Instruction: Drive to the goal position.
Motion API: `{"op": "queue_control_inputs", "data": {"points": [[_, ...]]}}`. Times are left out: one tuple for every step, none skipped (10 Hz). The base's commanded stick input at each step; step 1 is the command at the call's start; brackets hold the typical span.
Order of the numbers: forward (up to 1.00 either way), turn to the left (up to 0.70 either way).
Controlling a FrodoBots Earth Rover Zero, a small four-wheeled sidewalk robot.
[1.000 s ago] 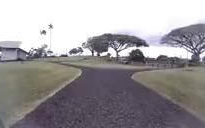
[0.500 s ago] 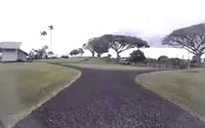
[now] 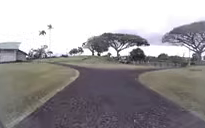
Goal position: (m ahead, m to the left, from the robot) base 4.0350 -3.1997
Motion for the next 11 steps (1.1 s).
{"op": "queue_control_inputs", "data": {"points": [[0.85,-0.04],[0.85,-0.07],[0.85,-0.1],[0.85,-0.16],[0.85,-0.25],[0.85,-0.29],[0.85,-0.31],[0.85,-0.22],[0.85,-0.12],[0.85,-0.02],[0.85,0.0]]}}
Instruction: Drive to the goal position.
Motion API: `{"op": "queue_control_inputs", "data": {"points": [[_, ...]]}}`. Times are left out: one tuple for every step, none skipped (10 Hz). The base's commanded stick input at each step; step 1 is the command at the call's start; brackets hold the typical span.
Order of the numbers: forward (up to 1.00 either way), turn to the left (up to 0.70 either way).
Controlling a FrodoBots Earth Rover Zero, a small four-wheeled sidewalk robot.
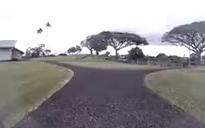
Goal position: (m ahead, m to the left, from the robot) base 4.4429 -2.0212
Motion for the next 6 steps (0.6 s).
{"op": "queue_control_inputs", "data": {"points": [[0.85,0.0],[0.85,0.0],[0.85,0.0],[0.85,0.0],[0.85,0.0],[0.85,0.0]]}}
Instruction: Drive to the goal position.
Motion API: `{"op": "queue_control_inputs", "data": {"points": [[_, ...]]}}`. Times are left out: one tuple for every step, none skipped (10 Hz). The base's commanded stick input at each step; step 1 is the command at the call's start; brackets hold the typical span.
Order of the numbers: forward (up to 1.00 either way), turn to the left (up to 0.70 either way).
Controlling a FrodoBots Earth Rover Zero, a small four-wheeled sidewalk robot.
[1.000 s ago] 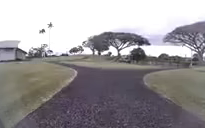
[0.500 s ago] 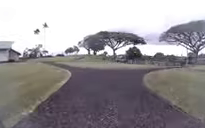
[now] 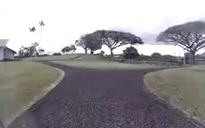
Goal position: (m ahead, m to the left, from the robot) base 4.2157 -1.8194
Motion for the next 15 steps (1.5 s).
{"op": "queue_control_inputs", "data": {"points": [[0.85,0.0],[0.85,0.0],[0.85,0.0],[0.85,0.0],[0.85,0.0],[0.85,0.0],[0.85,0.0],[0.85,0.0],[0.85,0.0],[0.85,0.0],[0.85,-0.05],[0.85,-0.18],[0.85,-0.27],[0.85,-0.28],[0.85,-0.28]]}}
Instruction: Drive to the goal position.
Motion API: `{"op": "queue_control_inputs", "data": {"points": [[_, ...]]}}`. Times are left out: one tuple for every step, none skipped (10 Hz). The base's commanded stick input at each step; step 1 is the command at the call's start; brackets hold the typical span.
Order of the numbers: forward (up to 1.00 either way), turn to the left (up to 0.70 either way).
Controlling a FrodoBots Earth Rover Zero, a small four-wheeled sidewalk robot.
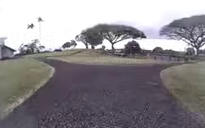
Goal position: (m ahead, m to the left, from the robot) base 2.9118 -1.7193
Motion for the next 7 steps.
{"op": "queue_control_inputs", "data": {"points": [[0.85,-0.28],[0.85,-0.28],[0.85,-0.28],[0.85,-0.15],[0.85,0.0],[0.85,0.0],[0.85,0.0]]}}
